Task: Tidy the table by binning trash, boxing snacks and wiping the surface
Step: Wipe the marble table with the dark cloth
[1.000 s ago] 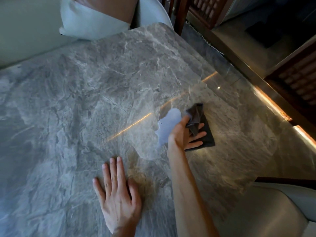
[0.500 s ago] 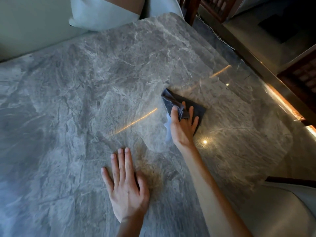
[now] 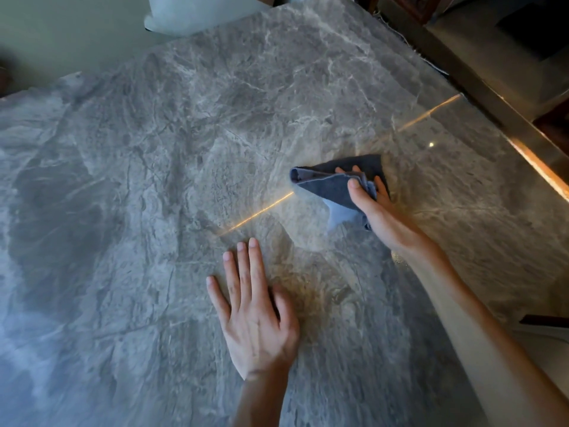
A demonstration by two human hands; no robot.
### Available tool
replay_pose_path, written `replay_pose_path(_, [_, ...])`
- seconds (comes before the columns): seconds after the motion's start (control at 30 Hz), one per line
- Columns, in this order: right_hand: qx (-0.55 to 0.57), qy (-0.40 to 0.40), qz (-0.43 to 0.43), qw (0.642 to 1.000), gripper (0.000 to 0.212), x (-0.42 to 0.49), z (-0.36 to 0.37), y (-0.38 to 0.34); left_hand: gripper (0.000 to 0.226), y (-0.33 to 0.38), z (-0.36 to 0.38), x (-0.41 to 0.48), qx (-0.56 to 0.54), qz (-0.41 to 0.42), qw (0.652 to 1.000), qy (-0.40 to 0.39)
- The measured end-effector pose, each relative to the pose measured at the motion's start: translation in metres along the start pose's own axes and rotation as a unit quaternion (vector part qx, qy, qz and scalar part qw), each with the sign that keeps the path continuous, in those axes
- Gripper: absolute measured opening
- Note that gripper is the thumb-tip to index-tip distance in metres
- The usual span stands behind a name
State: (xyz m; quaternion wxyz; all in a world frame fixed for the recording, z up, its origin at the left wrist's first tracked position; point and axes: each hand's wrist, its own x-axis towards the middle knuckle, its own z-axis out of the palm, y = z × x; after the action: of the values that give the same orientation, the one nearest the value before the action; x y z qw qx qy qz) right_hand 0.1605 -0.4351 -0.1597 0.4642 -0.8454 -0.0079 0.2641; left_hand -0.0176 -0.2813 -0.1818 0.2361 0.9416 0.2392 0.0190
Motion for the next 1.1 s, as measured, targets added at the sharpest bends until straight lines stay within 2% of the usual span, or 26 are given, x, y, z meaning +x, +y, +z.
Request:
replay_pose_path(0.23, [0.008, -0.038, -0.021, 0.999, 0.066, -0.001, -0.011, 0.02, 0.07, 0.0, 0.001, -0.003, -0.022, 0.006, 1.0, 0.019])
replay_pose_path(0.4, [0.006, -0.041, -0.036, 0.998, 0.067, -0.01, -0.007, 0.03, 0.067, 0.001, 0.0, -0.004, -0.051, 0.007, 0.998, 0.031])
replay_pose_path(0.47, [0.001, -0.041, -0.052, 0.998, 0.062, -0.019, -0.003, 0.03, 0.066, 0.001, -0.002, -0.005, -0.065, 0.01, 0.997, 0.033])
replay_pose_path(0.6, [-0.011, -0.023, -0.089, 0.996, 0.038, -0.04, 0.01, 0.028, 0.063, -0.001, -0.003, -0.004, -0.103, 0.017, 0.994, 0.037])
replay_pose_path(0.67, [-0.024, -0.013, -0.086, 0.996, 0.039, -0.047, 0.016, 0.027, 0.062, -0.004, -0.007, -0.006, -0.155, 0.029, 0.987, 0.041])
replay_pose_path(0.73, [-0.051, -0.005, -0.08, 0.995, 0.043, -0.056, 0.024, 0.026, 0.061, -0.009, -0.01, -0.008, -0.234, 0.041, 0.971, 0.035])
replay_pose_path(0.8, [-0.074, 0.0, -0.093, 0.993, 0.044, -0.067, 0.034, 0.024, 0.06, -0.016, -0.014, -0.008, -0.347, 0.044, 0.937, 0.015])
replay_pose_path(0.93, [-0.13, 0.034, -0.125, 0.983, 0.057, -0.084, 0.064, 0.024, 0.057, -0.026, -0.034, -0.008, -0.586, -0.009, 0.81, -0.011])
replay_pose_path(1.0, [-0.162, 0.073, -0.136, 0.975, 0.063, -0.093, 0.084, 0.023, 0.054, -0.035, -0.048, -0.011, -0.605, -0.011, 0.796, 0.01])
replay_pose_path(1.1, [-0.194, 0.109, -0.151, 0.963, 0.06, -0.106, 0.115, 0.02, 0.05, -0.06, -0.064, -0.02, -0.586, -0.007, 0.809, 0.043])
